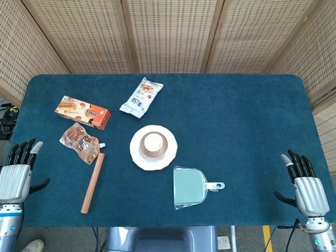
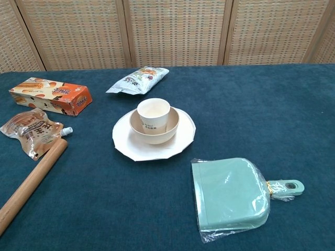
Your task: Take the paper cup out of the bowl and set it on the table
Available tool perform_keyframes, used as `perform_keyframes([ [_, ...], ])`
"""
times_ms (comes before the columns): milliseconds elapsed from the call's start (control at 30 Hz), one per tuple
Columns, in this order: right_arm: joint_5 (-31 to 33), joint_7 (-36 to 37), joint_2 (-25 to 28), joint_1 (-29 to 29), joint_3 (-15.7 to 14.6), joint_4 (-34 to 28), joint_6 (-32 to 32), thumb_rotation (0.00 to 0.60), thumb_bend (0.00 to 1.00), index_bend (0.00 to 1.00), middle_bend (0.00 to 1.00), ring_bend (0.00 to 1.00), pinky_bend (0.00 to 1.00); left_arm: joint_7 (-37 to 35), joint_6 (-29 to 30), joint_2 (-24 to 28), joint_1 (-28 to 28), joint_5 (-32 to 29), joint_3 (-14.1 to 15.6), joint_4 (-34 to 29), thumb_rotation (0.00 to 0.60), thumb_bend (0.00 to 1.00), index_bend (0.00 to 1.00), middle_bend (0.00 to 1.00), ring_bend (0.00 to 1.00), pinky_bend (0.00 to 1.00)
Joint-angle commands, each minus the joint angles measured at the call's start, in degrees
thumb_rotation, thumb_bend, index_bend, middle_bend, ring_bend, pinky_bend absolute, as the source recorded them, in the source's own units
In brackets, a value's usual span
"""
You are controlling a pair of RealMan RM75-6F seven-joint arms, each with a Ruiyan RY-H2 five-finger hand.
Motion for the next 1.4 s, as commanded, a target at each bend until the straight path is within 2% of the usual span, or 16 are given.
perform_keyframes([
  [33,0.82,1.12,0.36,0.15,0.51,0.38,-0.29,0.600,0.13,0.00,0.00,0.00,0.00,4.43,-3.69,0.22,-3.90,-1.12,-2.57,-2.15,0.600,0.00,0.00,0.00,0.00,0.00],
  [200,2.15,2.74,0.76,0.40,1.10,0.96,-1.05,0.600,0.13,0.00,0.00,0.00,0.00,11.01,-10.62,-0.92,-10.88,-5.22,-6.84,-4.70,0.600,0.00,0.00,0.00,0.00,0.00],
  [367,3.68,5.02,1.25,0.42,1.97,1.95,-1.30,0.600,0.13,0.00,0.00,0.00,0.00,18.02,-20.76,-4.29,-20.67,-14.94,-11.48,-4.41,0.600,0.00,0.03,0.00,0.00,0.00],
  [533,5.46,7.44,1.38,0.72,2.90,3.60,-2.22,0.600,0.13,0.00,0.00,0.00,0.00,24.43,-26.26,-8.57,-28.77,-24.57,-13.68,-1.76,0.600,0.06,0.12,0.00,0.00,0.00],
  [700,8.15,10.06,1.41,1.23,4.07,5.62,-4.12,0.600,0.13,0.00,0.00,0.00,0.00,29.44,-30.27,-14.37,-37.45,-34.38,-14.58,3.21,0.600,0.07,0.19,0.00,0.00,0.00],
  [867,9.26,11.82,1.37,1.34,4.78,6.93,-4.63,0.600,0.13,0.00,0.00,0.00,0.00,31.91,-31.89,-19.16,-43.80,-41.14,-14.24,8.37,0.600,0.07,0.21,0.00,0.00,0.00],
  [1000,9.62,12.73,1.24,1.34,5.16,7.50,-4.58,0.600,0.13,0.00,0.00,0.00,0.00,32.25,-32.32,-21.21,-46.64,-43.72,-13.80,10.95,0.600,0.07,0.21,0.00,0.00,0.00],
  [1133,9.79,13.11,1.01,1.35,5.26,8.14,-4.69,0.600,0.13,0.00,0.00,0.00,0.00,32.13,-32.93,-22.48,-48.75,-45.65,-13.37,12.78,0.600,0.14,0.21,0.00,0.00,0.00],
  [1400,10.17,13.42,0.73,1.41,5.53,8.78,-4.98,0.600,0.13,0.00,0.00,0.00,0.00,31.69,-34.54,-24.65,-53.93,-49.58,-12.04,16.72,0.600,0.14,0.20,0.00,0.00,0.00],
])
